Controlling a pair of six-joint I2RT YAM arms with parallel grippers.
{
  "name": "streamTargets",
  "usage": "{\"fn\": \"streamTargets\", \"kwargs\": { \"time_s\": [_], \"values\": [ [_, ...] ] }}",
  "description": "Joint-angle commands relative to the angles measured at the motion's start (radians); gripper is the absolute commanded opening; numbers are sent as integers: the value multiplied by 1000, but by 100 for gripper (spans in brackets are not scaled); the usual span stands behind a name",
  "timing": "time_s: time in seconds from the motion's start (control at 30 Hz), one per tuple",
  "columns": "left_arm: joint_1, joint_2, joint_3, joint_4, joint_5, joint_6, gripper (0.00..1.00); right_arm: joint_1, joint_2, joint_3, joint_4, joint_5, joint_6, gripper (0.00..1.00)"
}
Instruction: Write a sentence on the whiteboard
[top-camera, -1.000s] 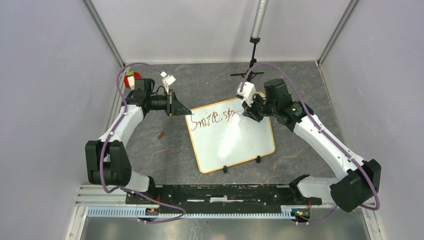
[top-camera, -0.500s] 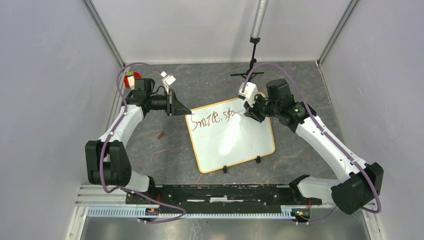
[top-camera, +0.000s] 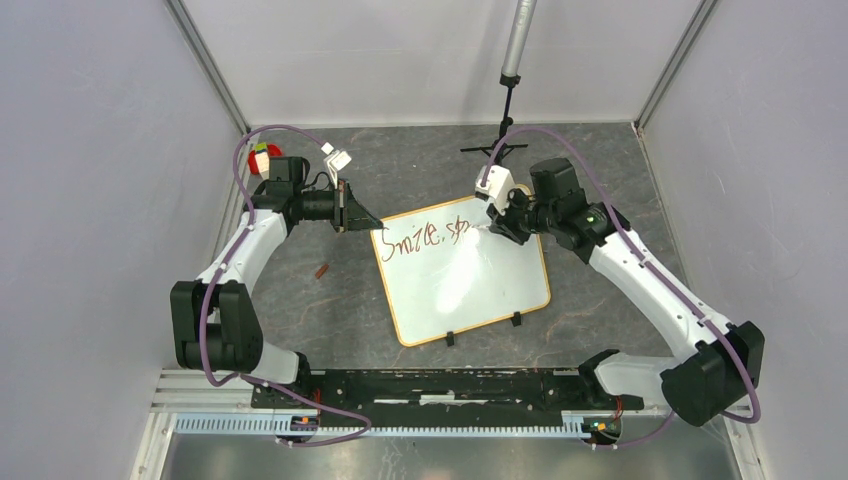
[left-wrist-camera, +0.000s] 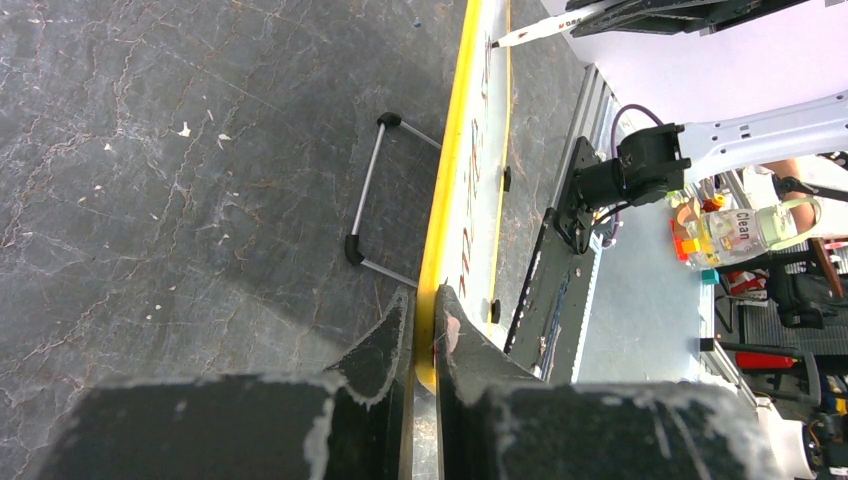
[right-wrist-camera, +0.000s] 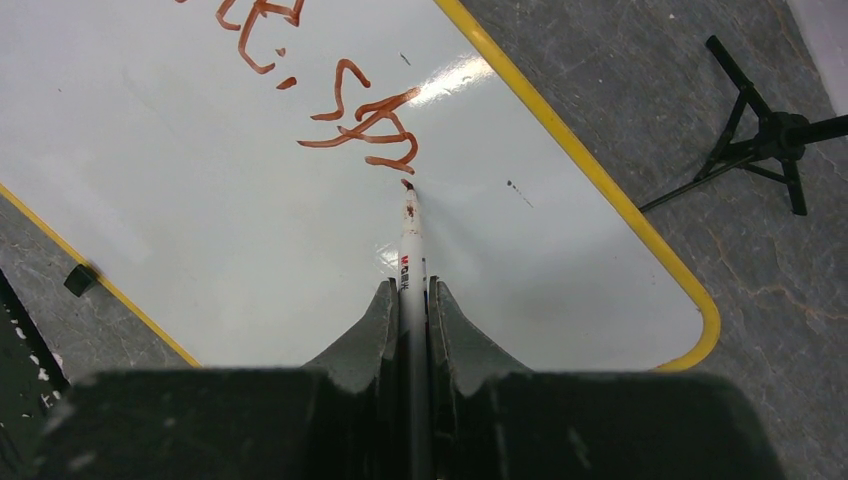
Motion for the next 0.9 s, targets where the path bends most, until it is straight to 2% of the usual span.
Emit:
{"fn": "streamTargets", "kwargs": {
  "time_s": [0.0, 0.43, 0.87],
  "values": [
    [-25, 17, 22, -1, -27, -10, 3, -9, -23, 31, -1, 75, -31, 0],
    [-25, 12, 19, -1, -28, -9, 2, -8, 24, 92, 5, 25, -13, 0],
    [-26, 9, 19, -4, -29, -6, 3, 8, 12, 27, 2, -2, -11, 0]
  ]
}}
